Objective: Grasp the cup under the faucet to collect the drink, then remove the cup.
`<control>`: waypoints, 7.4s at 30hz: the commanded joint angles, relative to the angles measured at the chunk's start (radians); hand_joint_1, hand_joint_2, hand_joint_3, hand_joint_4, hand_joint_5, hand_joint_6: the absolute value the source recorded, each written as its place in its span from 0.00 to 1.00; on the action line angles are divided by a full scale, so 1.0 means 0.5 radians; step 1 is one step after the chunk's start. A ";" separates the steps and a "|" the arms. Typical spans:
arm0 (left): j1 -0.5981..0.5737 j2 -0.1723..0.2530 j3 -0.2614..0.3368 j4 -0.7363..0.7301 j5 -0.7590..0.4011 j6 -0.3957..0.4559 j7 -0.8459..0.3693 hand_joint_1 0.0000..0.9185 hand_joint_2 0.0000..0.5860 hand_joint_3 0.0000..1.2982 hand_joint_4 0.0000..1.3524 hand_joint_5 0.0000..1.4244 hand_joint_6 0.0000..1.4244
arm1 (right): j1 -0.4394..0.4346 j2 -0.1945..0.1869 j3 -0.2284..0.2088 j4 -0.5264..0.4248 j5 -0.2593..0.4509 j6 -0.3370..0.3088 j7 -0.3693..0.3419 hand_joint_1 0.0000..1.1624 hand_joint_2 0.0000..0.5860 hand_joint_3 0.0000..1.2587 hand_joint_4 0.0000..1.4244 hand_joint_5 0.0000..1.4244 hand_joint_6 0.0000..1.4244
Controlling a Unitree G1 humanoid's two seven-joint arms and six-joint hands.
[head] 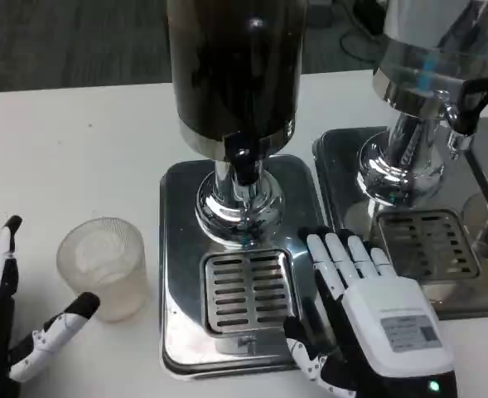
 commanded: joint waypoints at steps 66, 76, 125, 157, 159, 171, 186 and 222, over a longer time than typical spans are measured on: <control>-0.427 0.026 -0.395 0.513 0.221 -0.219 0.557 0.61 0.13 0.33 0.41 0.53 0.68 | 0.028 0.037 -0.018 -0.036 0.018 0.037 0.073 0.41 0.70 0.03 0.00 0.00 0.10; -0.415 0.017 -0.388 0.450 0.244 -0.224 0.622 0.63 0.13 0.33 0.41 0.53 0.68 | 0.022 0.029 -0.025 -0.039 0.016 0.036 0.079 0.41 0.69 0.03 0.00 0.00 0.10; -0.951 -0.244 -1.002 0.773 0.476 -0.157 0.469 0.15 0.13 0.26 0.34 0.46 0.55 | 0.116 0.124 -0.052 -0.102 -0.018 0.133 0.023 0.41 0.69 0.03 0.00 0.00 0.10; -0.478 0.077 -0.752 0.088 0.448 -0.018 0.771 0.00 0.00 0.08 0.15 0.27 0.25 | 0.091 0.071 -0.116 -0.100 0.014 0.121 -0.002 0.40 0.68 0.03 0.00 0.00 0.10; -0.368 0.158 -0.665 -0.067 0.435 0.038 0.707 0.00 0.01 0.00 0.05 0.19 0.17 | 0.091 0.051 -0.100 -0.099 -0.039 0.124 -0.008 0.41 0.64 0.03 0.00 0.00 0.09; -0.095 0.277 -0.594 -0.241 0.569 0.437 0.426 0.00 0.05 0.00 0.00 0.00 0.00 | 0.025 -0.085 -0.046 0.012 -0.273 0.086 -0.119 0.38 0.57 0.00 0.00 0.00 0.00; -0.009 0.315 -0.437 -0.408 0.188 -0.121 0.386 0.00 0.11 0.00 0.00 0.00 0.00 | 0.041 -0.133 -0.134 -0.016 -0.045 0.002 -0.114 0.32 0.55 0.00 0.00 0.00 0.00; -0.507 0.008 -0.246 -0.838 -1.841 0.275 -2.392 0.00 0.15 0.00 0.00 0.07 0.04 | 0.069 0.065 -0.101 0.022 0.034 0.045 -0.163 0.33 0.57 0.00 0.00 0.00 0.03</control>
